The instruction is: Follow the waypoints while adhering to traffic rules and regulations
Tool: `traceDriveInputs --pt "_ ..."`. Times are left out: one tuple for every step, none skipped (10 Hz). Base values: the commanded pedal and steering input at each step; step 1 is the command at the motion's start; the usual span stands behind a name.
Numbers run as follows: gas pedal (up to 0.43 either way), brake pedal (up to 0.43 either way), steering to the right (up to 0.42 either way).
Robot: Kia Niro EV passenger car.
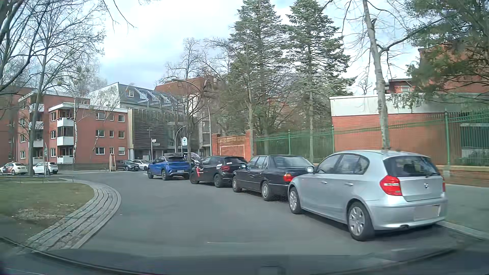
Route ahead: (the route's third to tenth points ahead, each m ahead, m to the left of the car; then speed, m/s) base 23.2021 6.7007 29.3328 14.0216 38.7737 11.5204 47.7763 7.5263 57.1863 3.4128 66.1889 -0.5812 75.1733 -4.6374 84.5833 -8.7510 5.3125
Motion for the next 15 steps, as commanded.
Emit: traceDriveInputs --pt "0.028 0.0 -0.177" --pt "0.028 0.0 -0.169" --pt "0.028 0.0 -0.159" --pt "0.028 0.0 -0.157" --pt "0.028 0.0 -0.157" --pt "0.028 0.0 -0.157" --pt "0.028 0.0 -0.158" --pt "0.028 0.0 -0.157" --pt "0.028 0.0 -0.158" --pt "0.028 0.0 -0.158" --pt "0.028 0.0 -0.158" --pt "0.028 0.0 -0.159" --pt "0.028 0.0 -0.159" --pt "0.028 0.0 -0.157" --pt "0.028 0.0 -0.152"
